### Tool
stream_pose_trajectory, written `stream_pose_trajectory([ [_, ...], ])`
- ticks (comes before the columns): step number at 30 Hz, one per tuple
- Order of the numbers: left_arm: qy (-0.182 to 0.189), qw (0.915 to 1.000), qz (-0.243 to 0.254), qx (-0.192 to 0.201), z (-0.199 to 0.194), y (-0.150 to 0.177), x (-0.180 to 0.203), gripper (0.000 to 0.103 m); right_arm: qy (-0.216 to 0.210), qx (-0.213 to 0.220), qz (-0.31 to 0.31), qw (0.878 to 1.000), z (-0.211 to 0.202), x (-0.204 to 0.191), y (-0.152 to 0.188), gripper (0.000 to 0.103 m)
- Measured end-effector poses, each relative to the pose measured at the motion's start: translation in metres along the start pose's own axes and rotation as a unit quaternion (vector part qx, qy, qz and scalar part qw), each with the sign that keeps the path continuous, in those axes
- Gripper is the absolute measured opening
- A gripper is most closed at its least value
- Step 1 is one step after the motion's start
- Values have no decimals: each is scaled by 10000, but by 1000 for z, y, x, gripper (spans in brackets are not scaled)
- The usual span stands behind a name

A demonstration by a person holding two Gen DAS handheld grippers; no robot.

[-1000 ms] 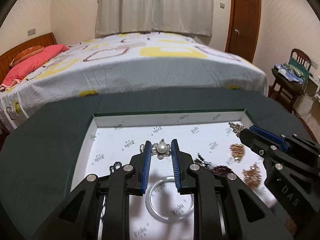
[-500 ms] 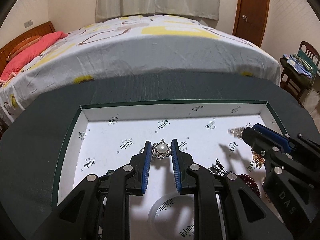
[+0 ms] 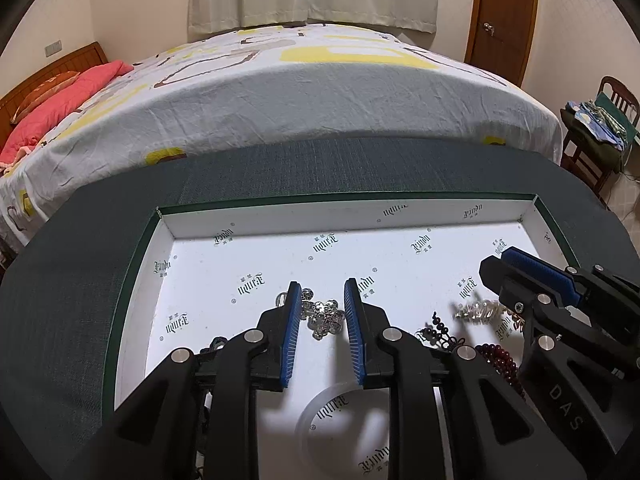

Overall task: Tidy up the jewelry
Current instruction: 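Open both tools to release the crystal brooch and pearl flower pendant, then withdraw both tools from the box back over the table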

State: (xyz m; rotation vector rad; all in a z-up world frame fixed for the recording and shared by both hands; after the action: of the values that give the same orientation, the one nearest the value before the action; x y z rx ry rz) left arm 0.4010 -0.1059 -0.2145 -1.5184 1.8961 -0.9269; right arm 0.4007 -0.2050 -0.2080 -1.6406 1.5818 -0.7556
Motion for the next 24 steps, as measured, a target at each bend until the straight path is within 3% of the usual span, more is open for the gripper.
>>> stream_pose_trajectory([
  [11, -17, 9996, -132, 265, -18, -7, -4, 23, 12, 253, -31, 9997, -18, -1, -6, 18],
  [13, -6, 9994, -138, 318, -25, -9, -4, 23, -13, 304, -25, 9995, -24, -2, -8, 20],
  [14, 1, 9993, -134, 350, -29, -10, -4, 23, -19, 330, -23, 9994, -27, -3, -9, 29],
  [16, 19, 9992, -115, 385, -34, -12, -2, 23, -23, 405, -20, 9992, -34, -4, -11, 31],
  [20, -11, 9985, -157, 528, -46, -15, -2, 46, -37, 446, -30, 9990, -44, -5, -13, 31],
  [24, 32, 9978, -246, 609, -60, -16, -2, 48, -48, 525, -4, 9986, -58, -3, -14, 34],
])
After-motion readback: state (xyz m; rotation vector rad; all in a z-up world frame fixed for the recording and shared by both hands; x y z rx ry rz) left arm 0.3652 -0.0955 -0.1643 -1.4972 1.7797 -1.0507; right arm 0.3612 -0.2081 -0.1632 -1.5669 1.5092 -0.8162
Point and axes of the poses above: each gripper's, at about its wrist camera, not at the fingertips, and z roughly the way its jaws point, x to its right, y to its underside, the point moved 9 cm from there along z, roughly the way its jaws point, and after that the axes turned 11 degrees about x, right-handed, at the moved point
